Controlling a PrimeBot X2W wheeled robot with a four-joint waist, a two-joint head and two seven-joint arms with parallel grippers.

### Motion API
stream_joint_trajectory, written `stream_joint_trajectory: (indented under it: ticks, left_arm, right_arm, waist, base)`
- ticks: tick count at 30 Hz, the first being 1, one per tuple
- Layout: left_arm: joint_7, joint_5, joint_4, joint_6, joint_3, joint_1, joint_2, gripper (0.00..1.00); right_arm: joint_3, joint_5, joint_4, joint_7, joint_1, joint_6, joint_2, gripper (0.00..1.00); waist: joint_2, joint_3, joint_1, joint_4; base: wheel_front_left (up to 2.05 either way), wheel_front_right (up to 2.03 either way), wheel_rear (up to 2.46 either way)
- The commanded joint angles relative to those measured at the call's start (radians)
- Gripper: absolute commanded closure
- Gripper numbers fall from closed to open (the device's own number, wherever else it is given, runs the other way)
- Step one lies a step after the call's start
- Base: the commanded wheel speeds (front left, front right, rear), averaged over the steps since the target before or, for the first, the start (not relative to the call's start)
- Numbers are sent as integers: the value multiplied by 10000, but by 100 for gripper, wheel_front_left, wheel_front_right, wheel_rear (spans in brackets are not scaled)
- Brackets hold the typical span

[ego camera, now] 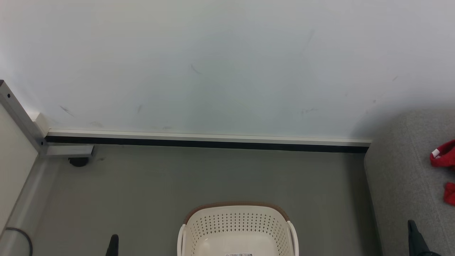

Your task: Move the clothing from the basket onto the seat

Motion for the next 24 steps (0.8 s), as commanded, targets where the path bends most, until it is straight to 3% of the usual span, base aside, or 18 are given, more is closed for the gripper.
stream_joint_trajectory:
  ticks: [1,24]
  left_arm:
    - [38,-239,12,-83,63,-191,5,100]
    - [386,-1954,217,-252,157,-532,-77,100]
  right_arm:
    - [-56,183,-31,61,-179,4,26,100]
    - [-499,1875,168,653,-551,4,169,100]
  waist:
    - [-1,16,0,-5]
    - [0,327,0,-93]
  base:
    - [0,0,0]
    - [0,0,0]
